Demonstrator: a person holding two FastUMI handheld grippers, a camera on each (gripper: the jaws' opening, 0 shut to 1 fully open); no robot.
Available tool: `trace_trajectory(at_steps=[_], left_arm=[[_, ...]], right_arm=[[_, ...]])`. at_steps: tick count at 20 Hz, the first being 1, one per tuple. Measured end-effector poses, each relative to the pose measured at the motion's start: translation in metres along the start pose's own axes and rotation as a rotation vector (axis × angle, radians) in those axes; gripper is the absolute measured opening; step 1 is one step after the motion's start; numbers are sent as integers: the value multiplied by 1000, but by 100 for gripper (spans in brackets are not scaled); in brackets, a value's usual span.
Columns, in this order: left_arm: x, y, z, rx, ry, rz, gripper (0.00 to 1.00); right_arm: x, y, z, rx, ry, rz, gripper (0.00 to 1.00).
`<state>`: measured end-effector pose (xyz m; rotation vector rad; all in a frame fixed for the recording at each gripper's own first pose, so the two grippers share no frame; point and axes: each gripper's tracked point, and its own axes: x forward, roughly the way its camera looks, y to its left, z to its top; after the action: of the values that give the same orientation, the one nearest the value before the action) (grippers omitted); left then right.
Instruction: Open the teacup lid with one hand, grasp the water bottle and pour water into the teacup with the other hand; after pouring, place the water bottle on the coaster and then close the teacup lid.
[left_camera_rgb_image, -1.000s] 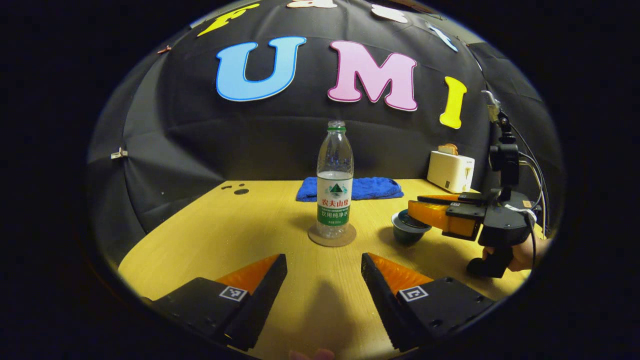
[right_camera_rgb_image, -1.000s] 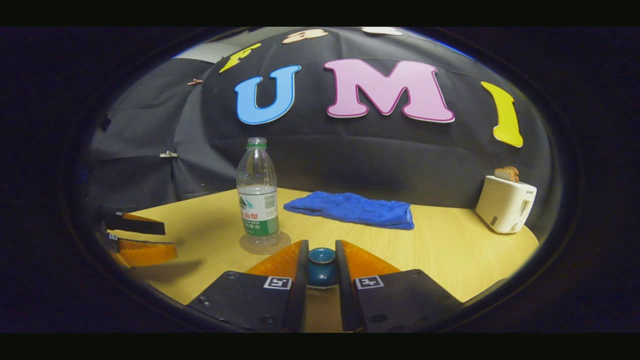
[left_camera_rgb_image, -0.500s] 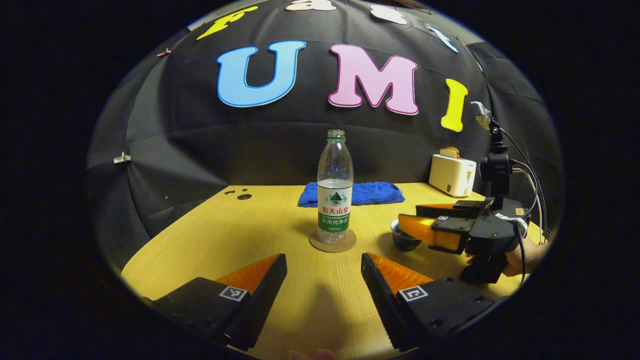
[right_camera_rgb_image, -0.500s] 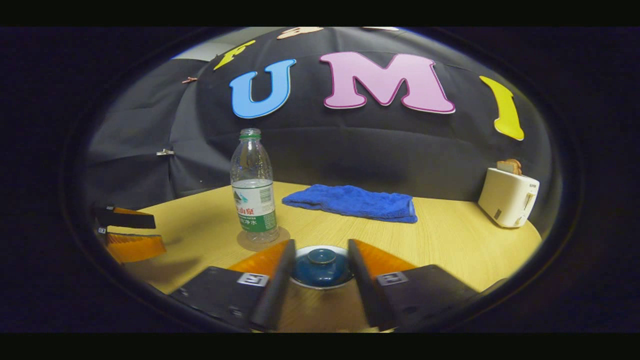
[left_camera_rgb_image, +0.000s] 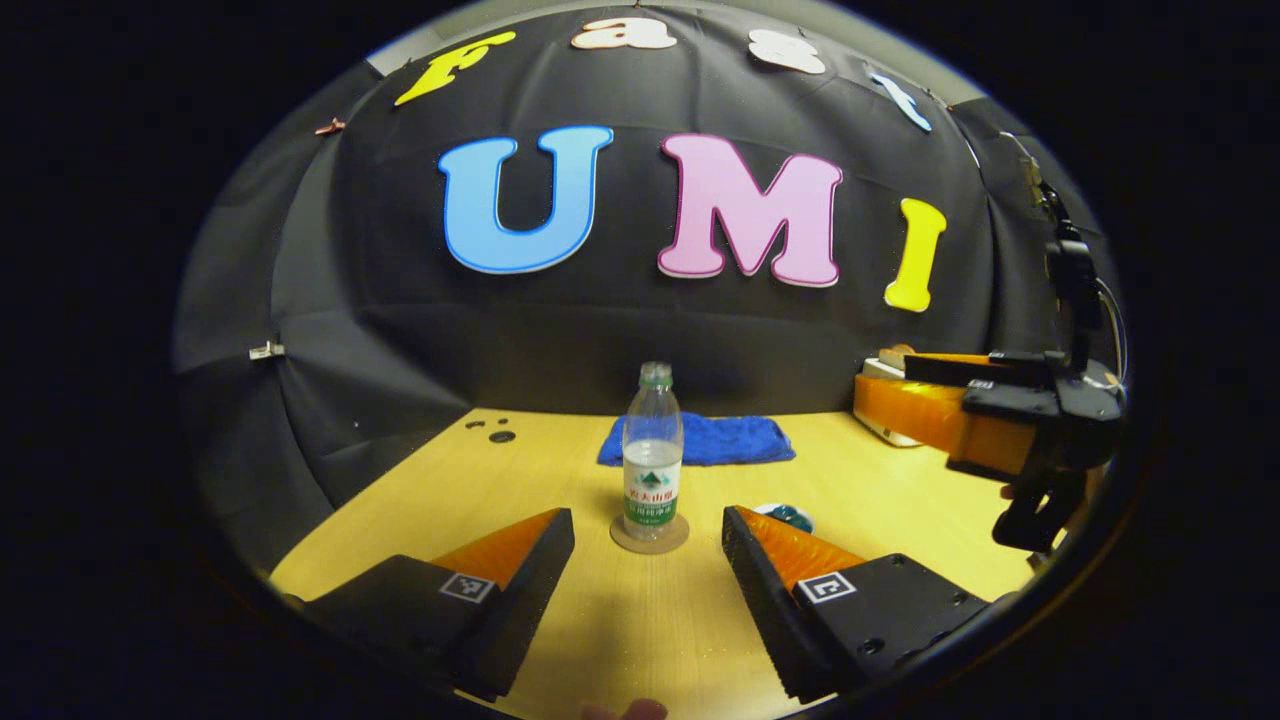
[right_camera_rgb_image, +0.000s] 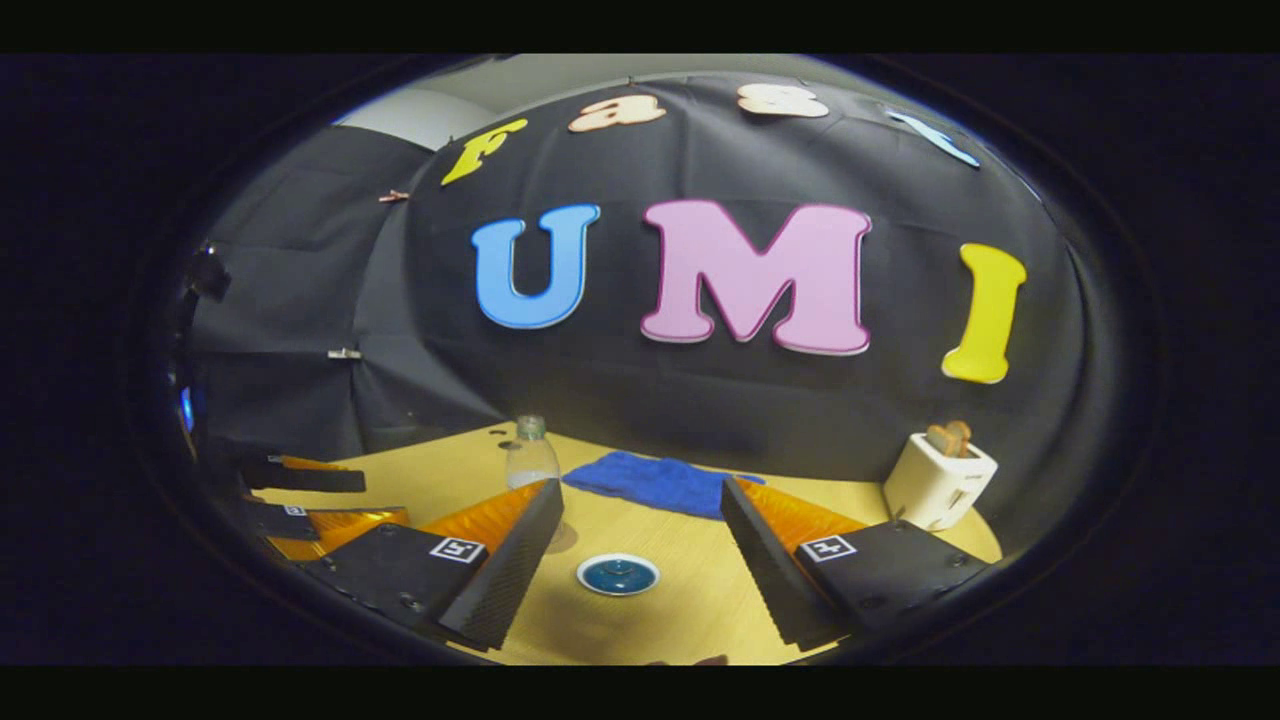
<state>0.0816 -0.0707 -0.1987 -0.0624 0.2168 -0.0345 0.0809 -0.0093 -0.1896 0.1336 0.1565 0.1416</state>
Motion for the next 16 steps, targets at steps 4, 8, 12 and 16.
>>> trace_trajectory(at_steps=[4,8,12,16], left_arm=[[-20,-5,36,-8,-15,-14,94],[-39,-7,57,6,-28,-7,94],[-56,-7,65,8,-18,9,94],[-67,-9,66,33,-16,35,94]], right_arm=[[-39,-11,39,24,-2,-33,98],[-68,-27,62,16,-17,-72,98],[-85,-36,74,45,-26,-84,98],[-99,-44,73,61,-7,-94,98]])
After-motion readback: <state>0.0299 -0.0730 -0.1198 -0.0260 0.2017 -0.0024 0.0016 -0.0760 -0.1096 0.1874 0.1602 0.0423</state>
